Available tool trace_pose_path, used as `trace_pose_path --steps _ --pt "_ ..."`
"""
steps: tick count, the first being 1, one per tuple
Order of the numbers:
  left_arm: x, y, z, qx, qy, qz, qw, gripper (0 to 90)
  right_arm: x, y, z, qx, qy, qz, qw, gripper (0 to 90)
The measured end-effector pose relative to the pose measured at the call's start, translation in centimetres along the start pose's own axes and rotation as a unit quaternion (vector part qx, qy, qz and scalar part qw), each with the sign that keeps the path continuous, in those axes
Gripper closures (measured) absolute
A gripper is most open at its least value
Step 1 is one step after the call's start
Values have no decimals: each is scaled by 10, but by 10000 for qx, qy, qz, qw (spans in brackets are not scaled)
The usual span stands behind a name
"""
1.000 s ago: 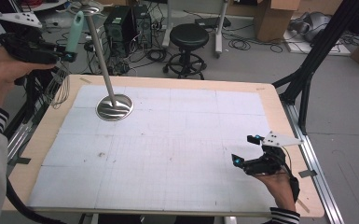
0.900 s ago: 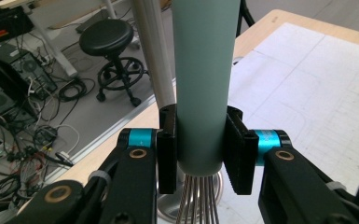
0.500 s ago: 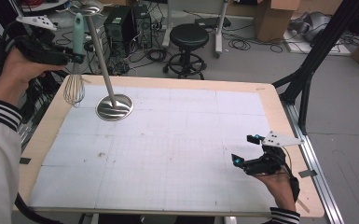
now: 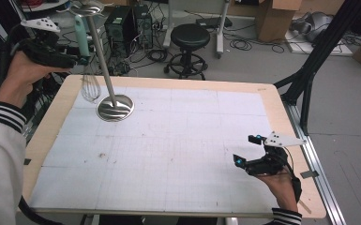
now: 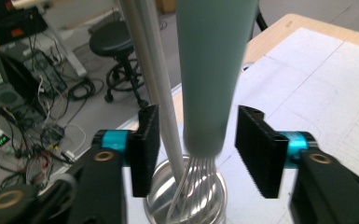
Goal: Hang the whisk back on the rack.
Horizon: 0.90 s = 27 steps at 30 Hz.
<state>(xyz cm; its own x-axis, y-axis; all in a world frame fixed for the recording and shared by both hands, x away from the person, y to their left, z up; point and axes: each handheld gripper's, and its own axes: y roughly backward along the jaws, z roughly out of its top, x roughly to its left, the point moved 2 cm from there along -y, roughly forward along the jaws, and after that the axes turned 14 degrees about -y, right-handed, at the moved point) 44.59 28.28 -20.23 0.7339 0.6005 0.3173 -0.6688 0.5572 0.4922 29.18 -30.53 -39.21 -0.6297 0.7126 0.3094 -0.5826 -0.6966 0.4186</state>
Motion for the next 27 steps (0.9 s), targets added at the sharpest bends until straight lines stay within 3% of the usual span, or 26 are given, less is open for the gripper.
trace_pose_path --steps 4,8,11,13,15,16,23,27 --pt "-4 7 -2 -97 32 -6 9999 320 -1 2 0 -47 -29 -1 10000 4" --pt "-19 20 -9 -353 -15 -206 9992 217 -3 4 0 -72 -33 -6 10000 5" --pt "-30 27 -16 -511 1 -124 9986 66 -3 5 -1 -60 -62 1 10000 5" --pt "-38 31 -22 -582 33 -195 9981 30 -2 6 -1 -91 -53 -10 9999 5" --pt "-42 33 -25 -583 33 -169 9981 16 -1 7 -1 -109 -53 1 9999 5" --pt "-51 36 -31 -654 14 -309 9974 16 0 7 -1 -116 -56 6 9999 5" --pt "-72 46 -54 -887 -37 -410 9952 16 1 6 -1 -109 -60 -9 9999 5" --pt "-86 49 -70 -880 -109 -451 9950 16 1 6 -1 -94 -63 -13 9999 5"
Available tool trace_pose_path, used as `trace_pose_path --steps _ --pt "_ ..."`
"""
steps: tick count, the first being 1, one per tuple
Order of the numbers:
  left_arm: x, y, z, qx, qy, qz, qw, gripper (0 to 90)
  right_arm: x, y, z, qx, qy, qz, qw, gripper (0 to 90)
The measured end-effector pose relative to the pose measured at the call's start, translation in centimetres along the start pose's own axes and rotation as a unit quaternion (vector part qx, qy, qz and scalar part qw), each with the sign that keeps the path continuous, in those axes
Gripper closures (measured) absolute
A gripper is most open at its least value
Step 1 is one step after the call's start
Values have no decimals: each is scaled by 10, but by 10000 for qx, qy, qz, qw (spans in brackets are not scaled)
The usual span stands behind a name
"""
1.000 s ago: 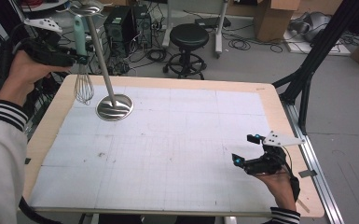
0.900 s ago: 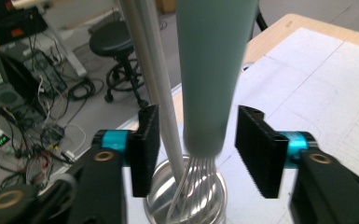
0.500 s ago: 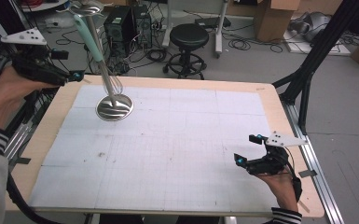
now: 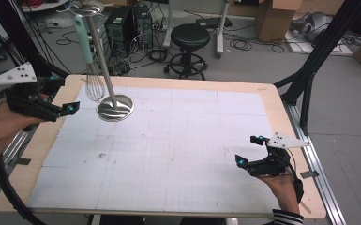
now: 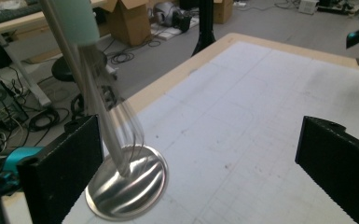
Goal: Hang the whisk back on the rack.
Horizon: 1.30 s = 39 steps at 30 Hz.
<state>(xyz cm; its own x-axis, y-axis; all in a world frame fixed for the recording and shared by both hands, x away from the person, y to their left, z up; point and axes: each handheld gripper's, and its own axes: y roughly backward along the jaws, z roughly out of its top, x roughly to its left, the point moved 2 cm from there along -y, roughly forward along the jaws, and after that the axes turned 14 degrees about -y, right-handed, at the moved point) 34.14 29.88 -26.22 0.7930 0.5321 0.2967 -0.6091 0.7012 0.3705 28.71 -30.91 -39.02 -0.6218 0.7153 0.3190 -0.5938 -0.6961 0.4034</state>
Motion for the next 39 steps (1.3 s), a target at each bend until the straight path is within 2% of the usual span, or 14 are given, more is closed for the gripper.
trace_pose_path --steps 3,4,5,7,8,10,15,18,23,28,31,33,39 --pt "-12 3 -12 -60 -32 -28 10000 16 0 0 0 1 15 -10 10000 5" --pt "-12 3 -12 -60 -32 -28 10000 16 0 -1 0 7 12 -10 10000 5" --pt "-20 3 -19 -137 12 -89 9999 17 0 -1 0 7 27 -10 10000 5" --pt "-30 2 -28 -135 -9 -149 9998 16 1 -1 0 12 38 -9 10000 5" --pt "-30 2 -28 -135 -9 -149 9998 17 1 -1 0 12 38 -9 10000 5" --pt "-44 -2 -39 -147 -29 -216 9997 17 1 -3 0 24 53 -10 10000 5" --pt "-62 -10 -56 -147 -64 -310 9994 17 2 -4 0 50 43 -15 10000 5" --pt "-71 -14 -62 -235 -45 -374 9990 17 2 -4 0 45 43 -24 10000 5" --pt "-81 -18 -68 -228 -76 -429 9988 17 1 -4 0 45 47 -34 10000 5" --pt "-94 -20 -72 -567 -33 -555 9968 17 2 -4 0 39 78 -33 10000 5" --pt "-98 -23 -75 -508 -80 -591 9969 16 3 -5 0 48 63 -14 10000 5" --pt "-100 -25 -77 -527 -37 -673 9963 17 3 -5 0 57 78 -29 9999 5" --pt "-101 -26 -82 -548 15 -666 9963 17 4 -7 -1 88 65 -34 9999 5"
